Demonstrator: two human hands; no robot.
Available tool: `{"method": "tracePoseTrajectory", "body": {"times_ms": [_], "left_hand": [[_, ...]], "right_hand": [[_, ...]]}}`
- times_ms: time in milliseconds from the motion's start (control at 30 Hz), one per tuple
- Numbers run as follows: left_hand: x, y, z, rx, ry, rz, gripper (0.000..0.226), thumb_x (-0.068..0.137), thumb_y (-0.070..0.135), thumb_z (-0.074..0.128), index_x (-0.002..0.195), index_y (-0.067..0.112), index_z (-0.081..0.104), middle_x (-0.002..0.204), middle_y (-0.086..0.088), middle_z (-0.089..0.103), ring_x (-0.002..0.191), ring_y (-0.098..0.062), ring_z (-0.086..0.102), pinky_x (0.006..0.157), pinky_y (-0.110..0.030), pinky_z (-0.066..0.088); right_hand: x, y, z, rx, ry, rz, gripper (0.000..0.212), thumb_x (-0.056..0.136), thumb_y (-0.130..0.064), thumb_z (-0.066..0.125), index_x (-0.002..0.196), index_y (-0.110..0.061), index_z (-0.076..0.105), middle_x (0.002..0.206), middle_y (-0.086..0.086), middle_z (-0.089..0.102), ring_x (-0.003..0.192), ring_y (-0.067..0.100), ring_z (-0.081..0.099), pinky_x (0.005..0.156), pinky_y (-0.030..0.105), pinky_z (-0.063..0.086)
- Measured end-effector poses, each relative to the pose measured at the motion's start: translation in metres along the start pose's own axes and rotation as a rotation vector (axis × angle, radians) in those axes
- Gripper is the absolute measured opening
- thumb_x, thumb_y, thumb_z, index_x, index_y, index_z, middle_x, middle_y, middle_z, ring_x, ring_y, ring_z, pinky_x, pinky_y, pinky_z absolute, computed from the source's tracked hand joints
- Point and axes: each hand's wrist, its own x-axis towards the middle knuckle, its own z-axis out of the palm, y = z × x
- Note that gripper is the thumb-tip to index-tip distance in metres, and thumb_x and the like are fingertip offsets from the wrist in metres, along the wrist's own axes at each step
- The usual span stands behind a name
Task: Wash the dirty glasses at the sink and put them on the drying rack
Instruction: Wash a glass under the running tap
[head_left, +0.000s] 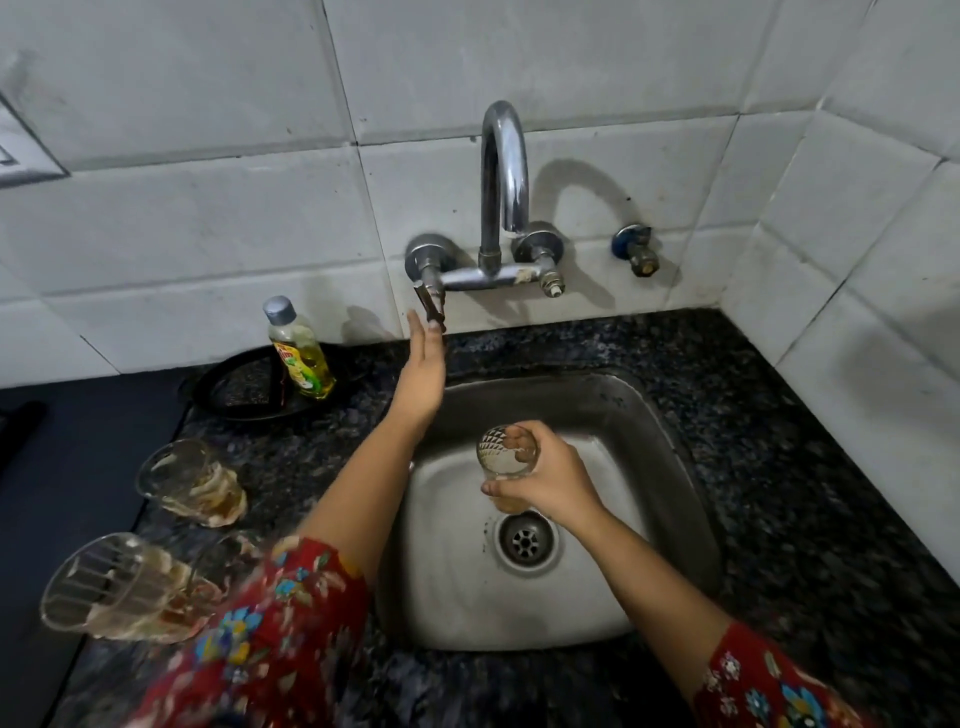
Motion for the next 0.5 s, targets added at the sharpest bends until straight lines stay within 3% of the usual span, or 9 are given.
{"method": "tracePoseTrajectory", "body": {"times_ms": [100, 200, 267, 333, 433, 500], "left_hand": [[-0.039, -0.062, 0.008, -0.084, -0.027, -0.064, 0.060, 0.101, 0.023, 0.041, 0.152, 0.028, 0.010, 0.146, -0.011, 0.046, 0.132, -0.026, 0.044, 0.113, -0.043, 0.031], [-0.073, -0.097, 0.014, -0.141, -0.305, -0.131, 0.083, 0.082, -0.021, 0.042, 0.149, 0.020, 0.017, 0.145, -0.014, 0.042, 0.127, -0.024, 0.046, 0.095, -0.030, 0.043], [-0.087, -0.101, 0.017, -0.128, -0.484, -0.053, 0.088, 0.074, -0.025, 0.049, 0.147, 0.016, 0.022, 0.140, -0.004, 0.046, 0.129, -0.016, 0.045, 0.091, -0.021, 0.046], [-0.091, -0.097, 0.023, -0.120, -0.547, 0.015, 0.088, 0.070, -0.020, 0.064, 0.144, 0.013, 0.029, 0.132, 0.005, 0.051, 0.120, -0.003, 0.052, 0.086, -0.014, 0.047], [-0.086, -0.087, 0.034, -0.163, -0.444, 0.057, 0.078, 0.068, -0.016, 0.075, 0.134, 0.006, 0.042, 0.121, 0.003, 0.060, 0.106, -0.001, 0.062, 0.082, -0.016, 0.050], [-0.078, -0.081, 0.039, -0.168, -0.393, 0.117, 0.069, 0.067, -0.013, 0.077, 0.128, 0.001, 0.050, 0.119, -0.003, 0.063, 0.104, -0.003, 0.064, 0.083, -0.017, 0.051]], "right_hand": [[0.002, 0.010, 0.001, 0.029, -0.039, 0.005, 0.064, 0.051, -0.023, 0.092, 0.104, -0.027, 0.056, 0.103, -0.006, 0.068, 0.097, 0.011, 0.064, 0.088, 0.031, 0.054], [0.003, 0.018, 0.003, 0.074, -0.050, 0.014, 0.066, 0.051, -0.019, 0.091, 0.107, -0.023, 0.057, 0.104, -0.005, 0.068, 0.098, 0.012, 0.065, 0.090, 0.035, 0.053], [0.003, 0.019, 0.005, 0.106, -0.070, 0.011, 0.066, 0.052, -0.016, 0.091, 0.109, -0.021, 0.057, 0.104, -0.004, 0.069, 0.097, 0.011, 0.066, 0.090, 0.036, 0.054], [0.004, 0.019, 0.007, 0.148, -0.083, 0.001, 0.063, 0.052, -0.013, 0.090, 0.107, -0.022, 0.058, 0.100, -0.003, 0.070, 0.094, 0.011, 0.067, 0.089, 0.038, 0.055], [0.007, 0.016, 0.008, 0.202, -0.099, -0.014, 0.067, 0.054, -0.011, 0.088, 0.111, -0.023, 0.057, 0.105, -0.002, 0.069, 0.098, 0.013, 0.067, 0.093, 0.040, 0.053], [0.007, 0.016, 0.006, 0.200, -0.117, -0.044, 0.079, 0.059, -0.011, 0.087, 0.127, -0.023, 0.047, 0.122, -0.004, 0.059, 0.110, 0.010, 0.059, 0.101, 0.030, 0.047]]}}
